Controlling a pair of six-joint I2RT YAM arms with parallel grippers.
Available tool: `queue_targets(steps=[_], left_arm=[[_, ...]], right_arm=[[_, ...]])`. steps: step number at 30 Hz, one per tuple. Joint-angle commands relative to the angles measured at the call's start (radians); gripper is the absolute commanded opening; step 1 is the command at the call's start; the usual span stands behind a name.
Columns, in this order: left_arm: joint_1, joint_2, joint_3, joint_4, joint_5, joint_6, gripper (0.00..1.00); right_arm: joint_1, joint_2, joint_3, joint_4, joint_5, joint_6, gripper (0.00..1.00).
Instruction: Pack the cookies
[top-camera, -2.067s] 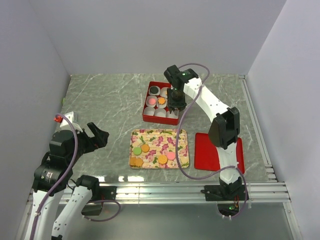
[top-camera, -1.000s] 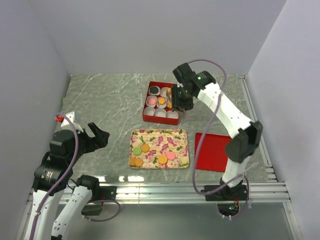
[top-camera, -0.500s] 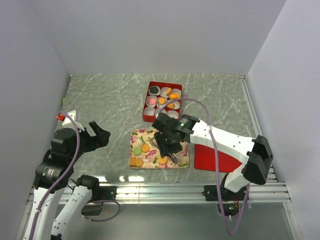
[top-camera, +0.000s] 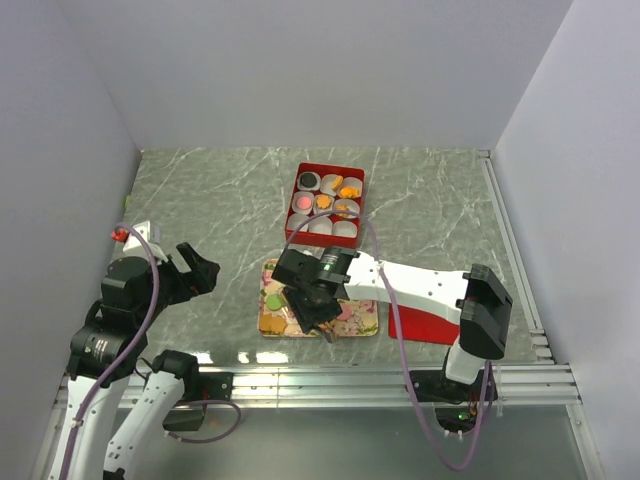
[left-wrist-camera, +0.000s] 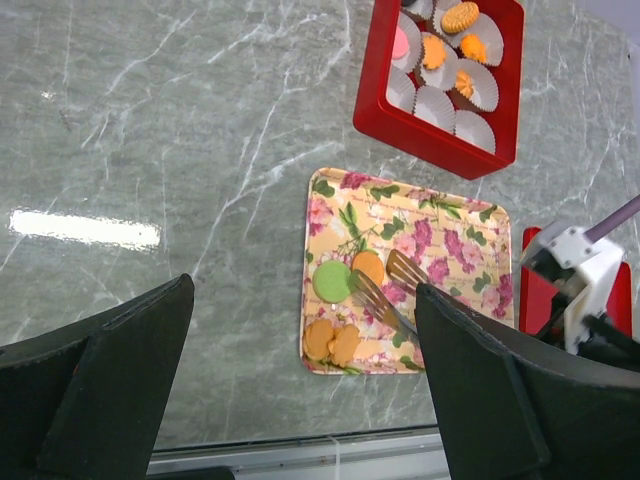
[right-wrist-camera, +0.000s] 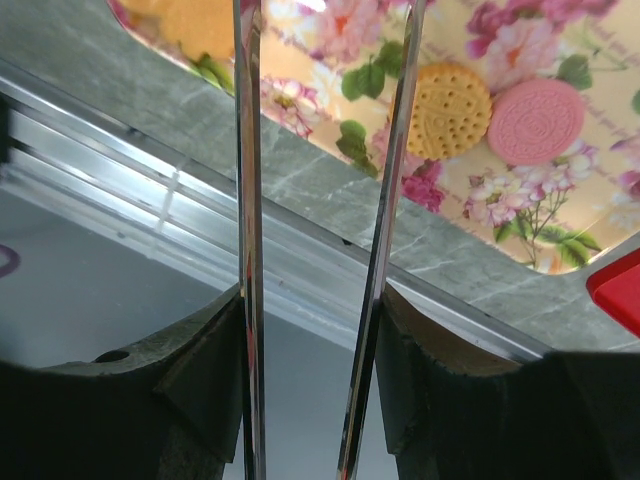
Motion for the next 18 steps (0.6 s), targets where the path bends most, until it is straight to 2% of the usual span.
queue_targets(steps=[1,8,18], left_arm=[[0.019,-0.021,0.000,0.031,-0.001,-0.006,0.98],[0.036,-0.026,-0.011,0.044,0.016,-0.006,0.98],[0.044,-0.029,-0.011,0.042,0.016,-0.007,0.98]], right_arm=[[0.010,0.003,0.041,-0.043,0.048,-0.010,0.55],[0.013,0.003,0.049,-0.103,0.080,-0.023,0.55],[0.019,0.034,0.084,-0.092,0.077,-0.030,0.55]])
